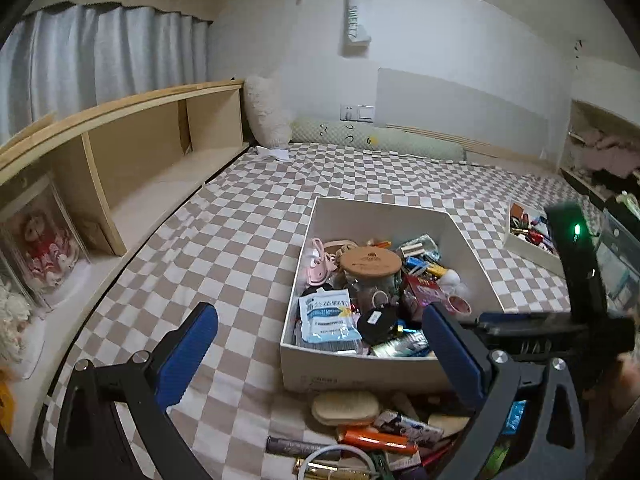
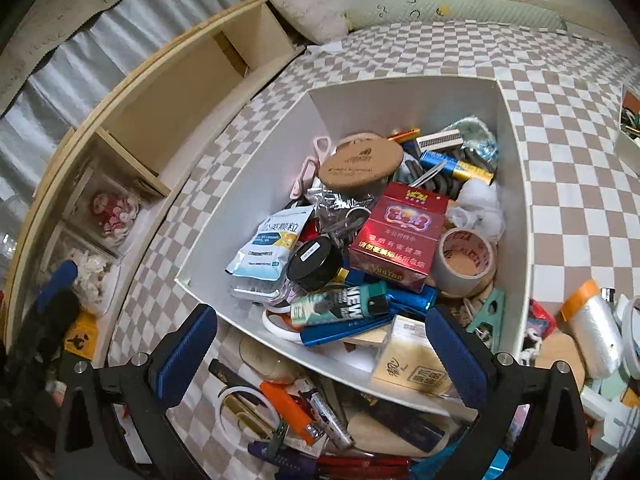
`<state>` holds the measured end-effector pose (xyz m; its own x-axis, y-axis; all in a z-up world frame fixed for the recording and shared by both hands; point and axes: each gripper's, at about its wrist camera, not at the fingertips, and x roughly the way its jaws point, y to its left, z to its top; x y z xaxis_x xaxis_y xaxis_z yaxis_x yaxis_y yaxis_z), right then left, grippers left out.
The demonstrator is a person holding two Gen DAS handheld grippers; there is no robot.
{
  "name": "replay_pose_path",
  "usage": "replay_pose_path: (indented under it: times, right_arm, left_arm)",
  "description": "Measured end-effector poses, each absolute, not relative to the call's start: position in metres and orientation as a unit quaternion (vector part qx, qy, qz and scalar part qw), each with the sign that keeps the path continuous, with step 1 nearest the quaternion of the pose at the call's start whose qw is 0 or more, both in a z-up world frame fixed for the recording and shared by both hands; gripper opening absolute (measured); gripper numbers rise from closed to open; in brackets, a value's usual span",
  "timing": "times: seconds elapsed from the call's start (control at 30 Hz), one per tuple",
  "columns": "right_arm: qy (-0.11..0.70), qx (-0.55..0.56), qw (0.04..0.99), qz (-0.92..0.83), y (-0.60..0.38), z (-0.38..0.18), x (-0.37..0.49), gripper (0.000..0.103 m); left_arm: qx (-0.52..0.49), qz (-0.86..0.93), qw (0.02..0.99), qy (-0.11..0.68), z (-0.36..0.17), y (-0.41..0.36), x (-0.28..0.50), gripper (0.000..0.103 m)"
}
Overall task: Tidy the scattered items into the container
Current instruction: 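Release the spray can into the box with the right tool and withdraw both tools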
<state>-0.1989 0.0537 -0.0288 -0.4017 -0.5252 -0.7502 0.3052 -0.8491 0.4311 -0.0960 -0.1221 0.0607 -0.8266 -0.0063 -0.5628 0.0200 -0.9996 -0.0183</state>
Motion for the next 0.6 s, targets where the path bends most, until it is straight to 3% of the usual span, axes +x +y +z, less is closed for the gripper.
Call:
replay_pose_path:
  times: [0.6]
  right_arm:
    - [-0.100,0.435,0.231,-0.864,0.110,0.015,-0.148,0.103]
  left_arm:
    - [0.274,-0.961,-0.017,0.017,0.091,-0.079,-0.059,0.103]
